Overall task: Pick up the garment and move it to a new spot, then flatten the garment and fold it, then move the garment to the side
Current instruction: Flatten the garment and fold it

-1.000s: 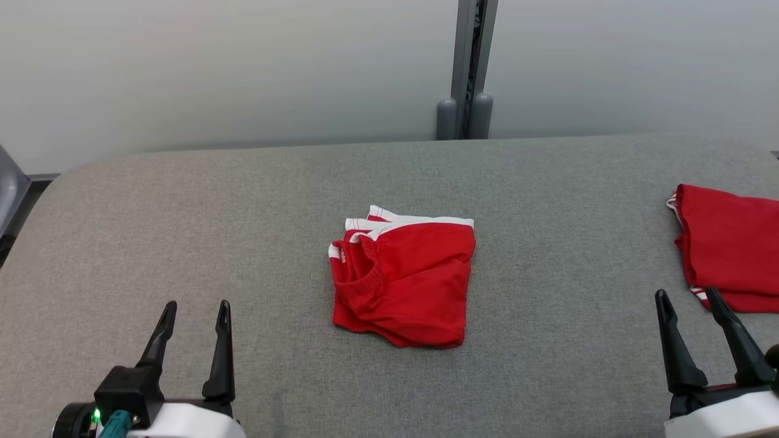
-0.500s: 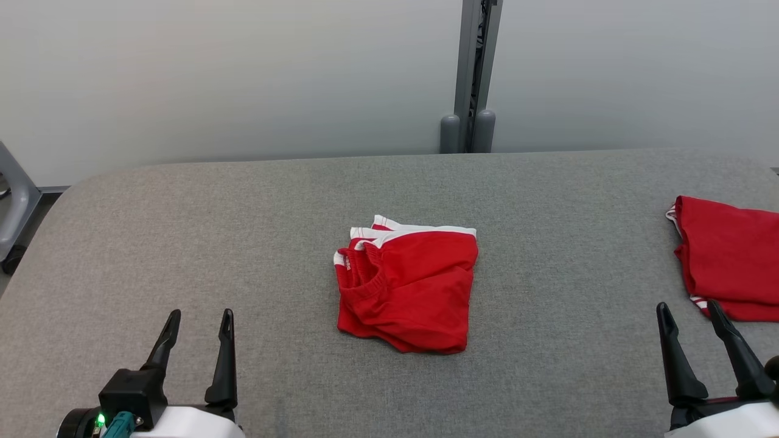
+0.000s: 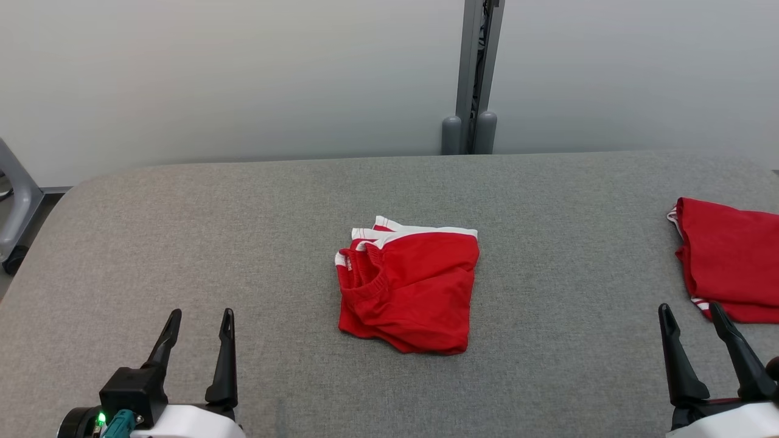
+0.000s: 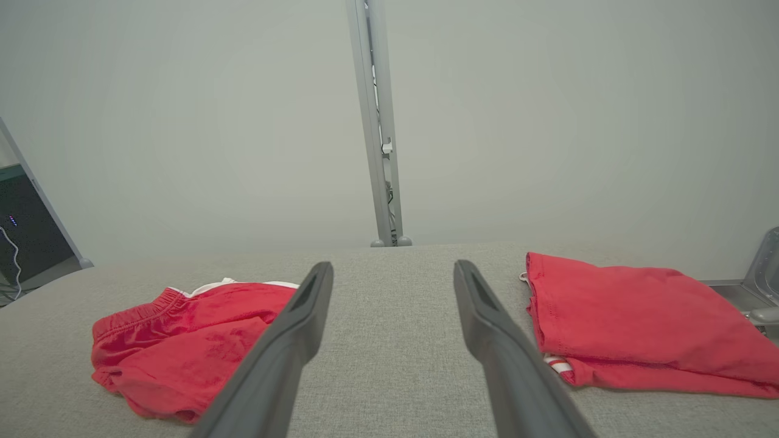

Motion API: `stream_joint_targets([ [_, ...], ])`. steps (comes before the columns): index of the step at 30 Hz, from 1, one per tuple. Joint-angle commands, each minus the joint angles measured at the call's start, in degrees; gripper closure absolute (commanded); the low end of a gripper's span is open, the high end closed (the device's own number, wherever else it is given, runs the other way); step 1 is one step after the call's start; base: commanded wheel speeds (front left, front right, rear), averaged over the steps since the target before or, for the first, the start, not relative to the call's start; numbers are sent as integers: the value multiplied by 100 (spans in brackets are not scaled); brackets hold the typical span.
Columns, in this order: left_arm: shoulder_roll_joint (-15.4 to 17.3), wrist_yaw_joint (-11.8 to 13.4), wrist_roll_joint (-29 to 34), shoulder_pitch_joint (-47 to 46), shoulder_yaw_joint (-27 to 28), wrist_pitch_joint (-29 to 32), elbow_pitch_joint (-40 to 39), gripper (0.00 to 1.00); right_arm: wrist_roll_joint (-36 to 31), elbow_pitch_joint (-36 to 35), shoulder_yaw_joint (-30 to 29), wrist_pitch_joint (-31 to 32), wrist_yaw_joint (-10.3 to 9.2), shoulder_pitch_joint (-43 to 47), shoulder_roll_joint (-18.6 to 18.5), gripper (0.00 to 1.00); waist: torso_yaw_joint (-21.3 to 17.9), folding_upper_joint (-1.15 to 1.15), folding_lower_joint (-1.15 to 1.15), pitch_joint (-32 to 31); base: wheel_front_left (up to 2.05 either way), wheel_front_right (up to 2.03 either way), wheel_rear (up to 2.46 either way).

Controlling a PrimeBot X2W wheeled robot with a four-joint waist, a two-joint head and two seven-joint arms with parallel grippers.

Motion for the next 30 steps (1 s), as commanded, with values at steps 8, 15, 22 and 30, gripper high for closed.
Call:
stream_joint_targets([
  [8, 5, -9, -19, -201, -58, -24, 26, 0, 29, 55, -129, -3, 12, 1, -27, 0, 109, 0, 0, 70, 0, 0, 0],
  [15, -58, -77, 20, -466, -151, -85, 43, 0, 80, 384, -117, 62, 12, -404, -182, 0, 454, 0, 0, 292, 0, 0, 0],
  [22, -221, -163, 68, -902, -284, -236, 232, 0, 219, 1461, 523, 4, 12, -1300, -299, 0, 913, 0, 0, 688, 0, 0, 0],
  [30, -391, -262, 108, -1299, -428, -449, 556, 0, 710, 3160, 1484, 102, 10, -2349, -141, 0, 1331, 0, 0, 1049, 0, 0, 0],
])
